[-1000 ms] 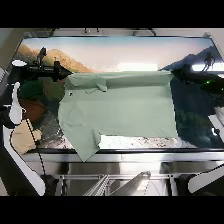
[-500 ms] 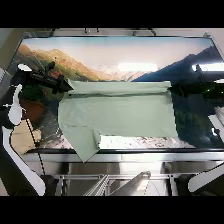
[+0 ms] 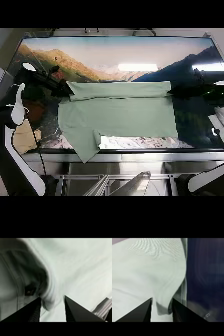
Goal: Fold the shirts.
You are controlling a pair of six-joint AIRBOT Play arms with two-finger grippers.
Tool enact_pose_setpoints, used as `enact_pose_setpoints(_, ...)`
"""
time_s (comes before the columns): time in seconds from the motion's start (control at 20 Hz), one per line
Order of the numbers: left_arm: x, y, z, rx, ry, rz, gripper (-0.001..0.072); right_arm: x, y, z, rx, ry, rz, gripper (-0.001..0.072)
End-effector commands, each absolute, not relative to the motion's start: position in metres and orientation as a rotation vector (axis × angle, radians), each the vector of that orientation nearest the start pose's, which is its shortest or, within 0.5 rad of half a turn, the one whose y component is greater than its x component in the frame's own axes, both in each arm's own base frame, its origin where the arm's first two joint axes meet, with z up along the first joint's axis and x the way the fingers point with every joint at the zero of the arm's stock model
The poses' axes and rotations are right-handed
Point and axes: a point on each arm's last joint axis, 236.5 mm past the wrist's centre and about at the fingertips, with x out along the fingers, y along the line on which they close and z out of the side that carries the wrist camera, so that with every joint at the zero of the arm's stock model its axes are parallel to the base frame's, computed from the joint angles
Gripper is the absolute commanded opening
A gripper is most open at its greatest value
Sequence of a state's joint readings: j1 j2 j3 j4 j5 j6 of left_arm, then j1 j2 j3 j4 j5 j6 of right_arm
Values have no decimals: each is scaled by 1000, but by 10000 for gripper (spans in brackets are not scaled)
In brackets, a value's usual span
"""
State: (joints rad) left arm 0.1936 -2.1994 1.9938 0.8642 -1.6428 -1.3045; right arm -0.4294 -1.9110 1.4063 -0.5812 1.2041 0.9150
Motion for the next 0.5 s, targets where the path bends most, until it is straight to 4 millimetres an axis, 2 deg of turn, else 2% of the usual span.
enact_pose_setpoints(0.0, 473, -43, -58, -596, 1620, -596, 338, 471, -39, -68, 775, 1143, 428, 333)
enact_pose_setpoints(0.1, 462, -29, -44, -645, 1625, -553, 680, 447, -60, -66, 725, 1226, 365, 354)
enact_pose_setpoints(0.25, 420, -14, -35, -742, 1659, -507, 683, 406, -74, -63, 734, 1282, 295, 343)
enact_pose_setpoints(0.4, 358, -20, -44, -825, 1652, -450, 683, 334, -62, -72, 813, 1383, 225, 351)
enact_pose_setpoints(0.45, 339, -22, -50, -851, 1646, -421, 683, 310, -55, -78, 842, 1418, 195, 430)
